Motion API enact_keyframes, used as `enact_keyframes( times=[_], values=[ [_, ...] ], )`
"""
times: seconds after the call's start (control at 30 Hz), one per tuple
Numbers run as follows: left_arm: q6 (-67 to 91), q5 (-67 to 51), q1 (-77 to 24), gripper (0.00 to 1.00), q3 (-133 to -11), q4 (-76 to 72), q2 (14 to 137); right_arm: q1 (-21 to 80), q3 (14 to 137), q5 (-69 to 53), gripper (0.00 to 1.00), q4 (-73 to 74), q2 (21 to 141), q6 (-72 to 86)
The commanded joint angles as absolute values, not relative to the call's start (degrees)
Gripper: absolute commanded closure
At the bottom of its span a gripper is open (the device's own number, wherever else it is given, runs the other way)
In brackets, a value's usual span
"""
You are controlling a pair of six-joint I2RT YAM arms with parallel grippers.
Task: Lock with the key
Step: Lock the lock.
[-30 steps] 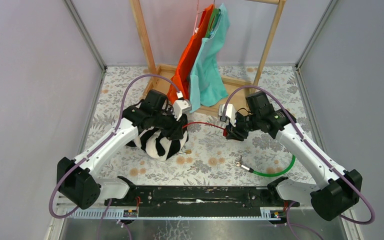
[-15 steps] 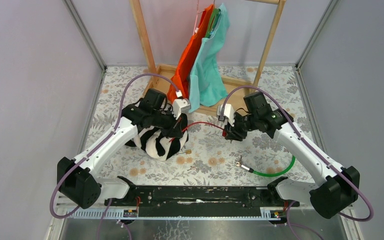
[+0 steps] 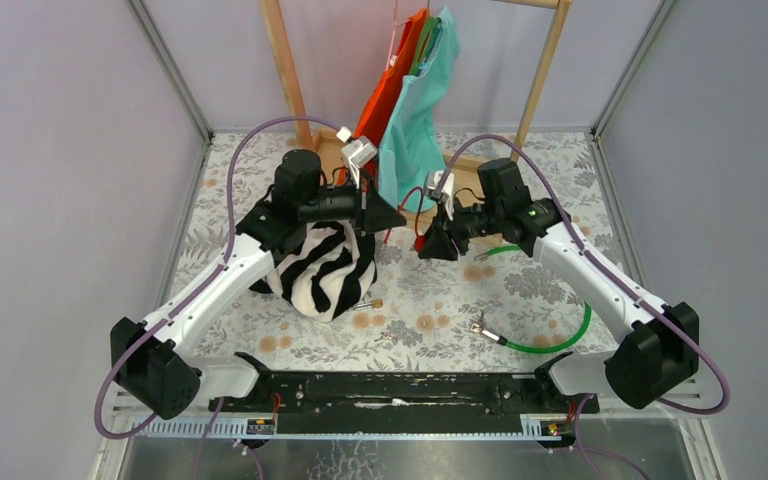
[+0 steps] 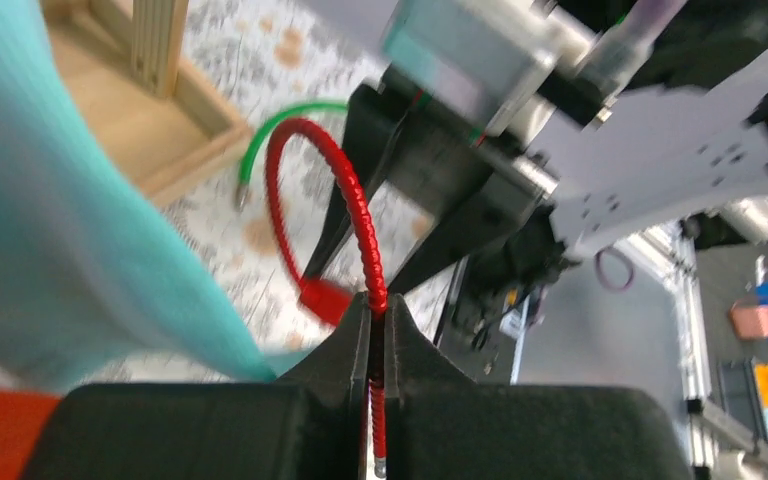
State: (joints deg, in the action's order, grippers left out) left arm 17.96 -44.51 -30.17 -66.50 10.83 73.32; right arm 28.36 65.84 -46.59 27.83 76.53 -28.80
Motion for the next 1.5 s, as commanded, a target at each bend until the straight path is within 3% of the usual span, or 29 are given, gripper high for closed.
enact_keyframes(
  times=[0.0, 0.4, 0.8, 1.2, 1.47],
  values=[
    [34.1, -42.0, -31.4, 1.0, -64.7, -10.6, 75.3, 29.6, 70.1, -58.7, 1.0, 13.9, 77.4, -18.2],
    [37.9, -41.7, -33.0, 1.0, -56.6, -27.1, 76.3, 30.3, 67.3, -65.0, 1.0, 1.5, 77.9, -4.8],
    [42.2, -45.8, -30.9, 1.0, -53.9, -36.5, 74.6, 30.3, 62.6, -66.2, 1.0, 2.6, 75.0, -10.2],
    [48.1, -45.7, -30.3, 1.0, -46.7, -53.3, 74.9, 30.2, 59.9, -71.1, 1.0, -8.3, 74.9, -1.2],
    [47.3, -45.2, -30.3, 1.0, -45.8, -53.9, 75.1, 30.2, 59.4, -73.0, 1.0, -10.1, 74.7, 0.0]
  ],
)
